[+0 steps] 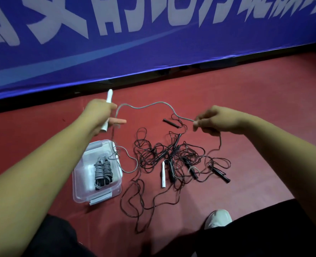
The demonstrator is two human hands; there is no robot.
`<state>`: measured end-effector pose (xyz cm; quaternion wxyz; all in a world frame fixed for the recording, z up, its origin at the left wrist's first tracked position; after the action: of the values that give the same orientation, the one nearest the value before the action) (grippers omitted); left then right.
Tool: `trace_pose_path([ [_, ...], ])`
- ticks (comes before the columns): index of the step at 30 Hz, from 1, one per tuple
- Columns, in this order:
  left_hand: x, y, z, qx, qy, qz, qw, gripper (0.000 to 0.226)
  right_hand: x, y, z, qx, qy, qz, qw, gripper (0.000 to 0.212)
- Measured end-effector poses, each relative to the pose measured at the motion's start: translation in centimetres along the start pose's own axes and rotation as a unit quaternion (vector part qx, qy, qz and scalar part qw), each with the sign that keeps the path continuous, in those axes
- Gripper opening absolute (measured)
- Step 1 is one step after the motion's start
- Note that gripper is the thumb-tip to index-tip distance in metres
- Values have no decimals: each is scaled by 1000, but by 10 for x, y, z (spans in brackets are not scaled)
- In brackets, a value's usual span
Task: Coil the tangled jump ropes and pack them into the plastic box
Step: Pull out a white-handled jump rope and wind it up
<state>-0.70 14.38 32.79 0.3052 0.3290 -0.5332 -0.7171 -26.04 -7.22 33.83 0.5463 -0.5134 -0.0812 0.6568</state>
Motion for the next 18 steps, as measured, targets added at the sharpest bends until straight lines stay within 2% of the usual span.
trace_pose_path([
  [2, 13, 8, 11, 54, -29, -5, 998, 11, 11, -29, 7, -43, -6, 26, 999, 21],
  [5, 39, 22, 40, 22, -159, 155, 975, 20, 28, -60, 20, -99, -23, 36, 994, 26],
  [6, 48, 25, 50, -5, -203, 189, 961, 23, 33, -68, 23, -117, -23, 11, 993, 28],
  [8, 62, 25, 64, -35, -275, 188, 942, 24, 37, -79, 23, -144, -18, -83, 986, 30],
  [10, 68, 22, 68, -18, -315, 149, 937, 18, 36, -81, 20, -150, -21, -173, 973, 30],
  [12, 68, 21, 66, 1, -317, 136, 939, 19, 32, -74, 15, -131, -54, -217, 966, 31],
  [14, 62, 23, 58, 1, -289, 176, 941, 19, 29, -60, 13, -84, -127, -267, 952, 23],
  [16, 52, 26, 48, -20, -250, 285, 925, 14, 24, -41, 11, -37, -189, -305, 933, 16],
  [18, 39, 28, 35, -41, -206, 384, 899, 15, 16, -19, 7, -9, -181, -270, 946, 14],
])
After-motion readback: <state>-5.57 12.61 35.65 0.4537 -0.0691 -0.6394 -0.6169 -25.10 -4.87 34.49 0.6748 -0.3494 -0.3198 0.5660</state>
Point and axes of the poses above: each hand's wrist, its own z-axis away from the middle knuckle, its own x-axis out of the palm, y = z × x, the point moved 2 cm from there along -z, towards the middle knuckle, and after that the axes turned 8 degrees about x, right-handed, at the moved point
